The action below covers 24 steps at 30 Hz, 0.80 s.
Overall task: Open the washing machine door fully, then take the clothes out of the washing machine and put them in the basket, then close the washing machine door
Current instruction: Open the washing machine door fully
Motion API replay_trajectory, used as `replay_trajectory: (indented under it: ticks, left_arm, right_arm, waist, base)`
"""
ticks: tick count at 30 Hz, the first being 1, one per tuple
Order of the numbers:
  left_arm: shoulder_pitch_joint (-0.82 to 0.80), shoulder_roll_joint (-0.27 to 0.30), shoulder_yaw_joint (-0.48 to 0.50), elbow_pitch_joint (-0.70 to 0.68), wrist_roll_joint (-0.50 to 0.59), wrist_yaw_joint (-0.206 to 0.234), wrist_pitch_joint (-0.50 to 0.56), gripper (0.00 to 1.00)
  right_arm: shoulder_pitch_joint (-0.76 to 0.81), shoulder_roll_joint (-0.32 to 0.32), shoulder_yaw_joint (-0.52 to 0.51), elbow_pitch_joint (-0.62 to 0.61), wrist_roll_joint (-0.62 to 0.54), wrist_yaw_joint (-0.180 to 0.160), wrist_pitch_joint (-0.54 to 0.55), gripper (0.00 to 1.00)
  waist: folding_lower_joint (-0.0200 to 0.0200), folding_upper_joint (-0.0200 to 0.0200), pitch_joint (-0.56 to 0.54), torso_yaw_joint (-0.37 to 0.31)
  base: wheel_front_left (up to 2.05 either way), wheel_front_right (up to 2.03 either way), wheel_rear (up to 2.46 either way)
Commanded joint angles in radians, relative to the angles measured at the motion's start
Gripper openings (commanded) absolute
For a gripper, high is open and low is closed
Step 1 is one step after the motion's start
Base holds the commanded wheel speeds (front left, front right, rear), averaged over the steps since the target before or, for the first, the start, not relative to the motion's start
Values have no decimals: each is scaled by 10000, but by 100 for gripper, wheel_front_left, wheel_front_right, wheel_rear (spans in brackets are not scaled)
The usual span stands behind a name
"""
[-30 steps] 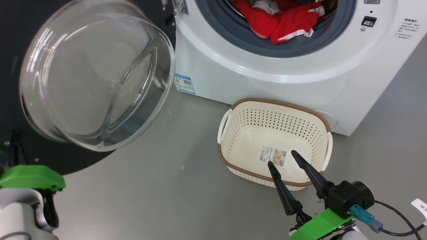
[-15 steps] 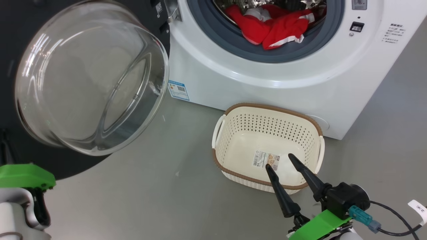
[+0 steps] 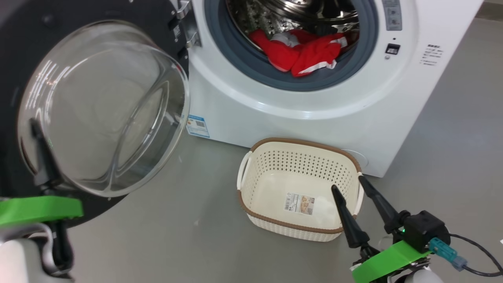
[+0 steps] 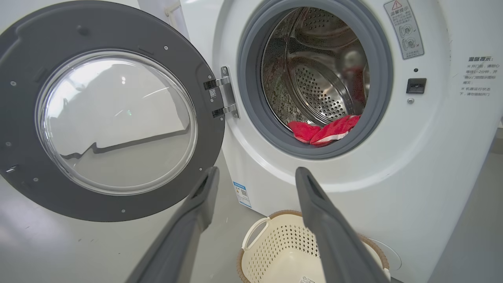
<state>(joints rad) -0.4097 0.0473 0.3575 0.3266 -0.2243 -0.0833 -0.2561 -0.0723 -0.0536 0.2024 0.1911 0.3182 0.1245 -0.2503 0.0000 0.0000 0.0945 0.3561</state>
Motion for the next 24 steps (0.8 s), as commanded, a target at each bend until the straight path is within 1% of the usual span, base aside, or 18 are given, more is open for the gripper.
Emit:
replay_trajectory:
  ticks: [1,3,7,10,13,17,21,24]
  left_arm:
    - [16,218,-141,-606,-325,-242,44,100]
    - [137,180,-612,-1061,-689,-371,166,100]
    - [422,141,-1332,-1547,-1521,-448,708,100]
    - [624,218,-1859,-1824,-1881,-465,824,100]
    - [849,443,-2515,-2048,-2254,-469,873,100]
    - [1178,894,-3142,-2192,-2282,-471,719,100]
    - [1574,1033,-3271,-2096,-2201,-468,751,100]
    - [1899,1099,-3310,-2100,-2078,-386,755,100]
  right_arm:
    - [-385,34,57,-296,125,62,-110,100]
    - [-378,34,-152,-309,117,62,-111,100]
    - [-410,34,-530,-243,62,62,-112,100]
    - [-503,34,-710,45,-37,62,-113,100]
    - [-615,34,-1012,189,-183,62,-113,100]
    - [-674,34,-1400,213,-404,62,-113,100]
    - [-645,34,-1709,37,-614,62,-114,100]
    - [-562,34,-1927,-124,-773,62,-114,100]
  waist:
    - [0,0,-182,-237]
    - [0,0,-246,-379]
    - [0,0,-346,-752]
    - [0,0,-388,-1108]
    - [0,0,-418,-1499]
    - [0,0,-439,-2064]
    - [0,0,-472,-2674]
    - [0,0,-496,-3098]
  base:
    - [0,0,0]
    - [0,0,0]
    - [0,0,0]
    - [0,0,0]
    - [0,0,0]
    - [0,0,0]
    - [0,0,0]
    - [0,0,0]
